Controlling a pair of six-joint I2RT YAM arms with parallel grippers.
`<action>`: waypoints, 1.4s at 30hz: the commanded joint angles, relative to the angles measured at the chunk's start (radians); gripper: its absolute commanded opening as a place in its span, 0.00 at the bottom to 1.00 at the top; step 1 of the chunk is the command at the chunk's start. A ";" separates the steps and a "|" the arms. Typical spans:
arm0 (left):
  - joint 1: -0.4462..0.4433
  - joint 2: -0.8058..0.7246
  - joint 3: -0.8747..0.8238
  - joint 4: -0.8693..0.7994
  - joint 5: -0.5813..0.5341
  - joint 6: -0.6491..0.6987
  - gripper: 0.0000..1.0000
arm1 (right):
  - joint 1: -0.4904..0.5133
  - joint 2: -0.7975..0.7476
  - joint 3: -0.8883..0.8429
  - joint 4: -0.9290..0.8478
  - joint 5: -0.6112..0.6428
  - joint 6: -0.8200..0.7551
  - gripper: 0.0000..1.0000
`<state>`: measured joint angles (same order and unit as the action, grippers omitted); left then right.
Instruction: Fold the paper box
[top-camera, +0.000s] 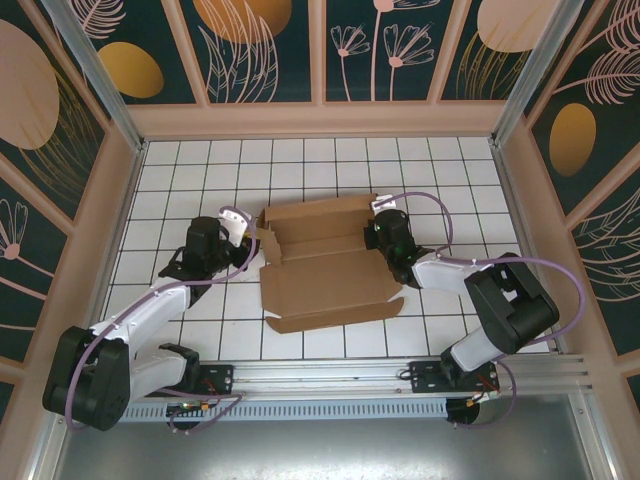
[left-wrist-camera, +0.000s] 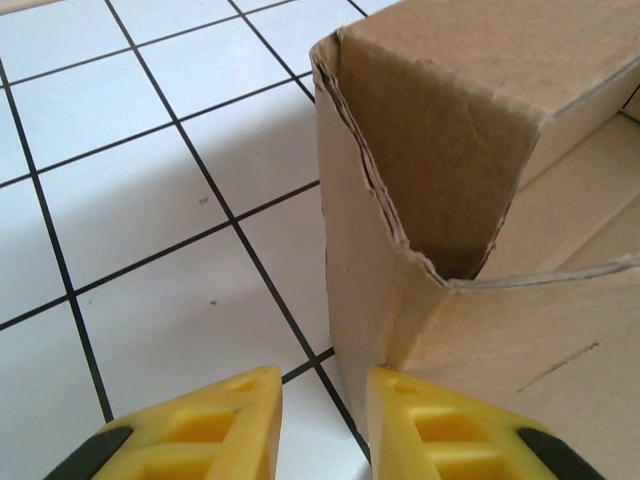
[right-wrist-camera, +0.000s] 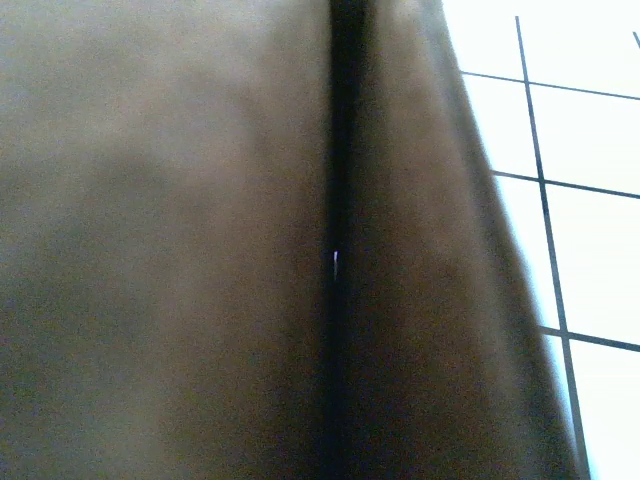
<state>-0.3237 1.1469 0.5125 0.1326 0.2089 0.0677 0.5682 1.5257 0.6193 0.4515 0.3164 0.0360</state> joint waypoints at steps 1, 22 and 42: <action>-0.007 -0.022 -0.001 -0.042 0.024 0.010 0.29 | -0.009 -0.018 0.016 0.012 0.021 0.021 0.00; -0.052 0.161 0.108 0.030 -0.038 0.023 0.42 | 0.002 -0.040 0.010 0.004 -0.014 0.025 0.00; -0.077 0.222 0.155 0.103 -0.155 -0.023 0.54 | 0.029 -0.036 -0.001 0.016 -0.037 0.013 0.00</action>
<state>-0.3962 1.3689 0.6418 0.1844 0.1070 0.0536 0.5888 1.5135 0.6193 0.4423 0.2962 0.0422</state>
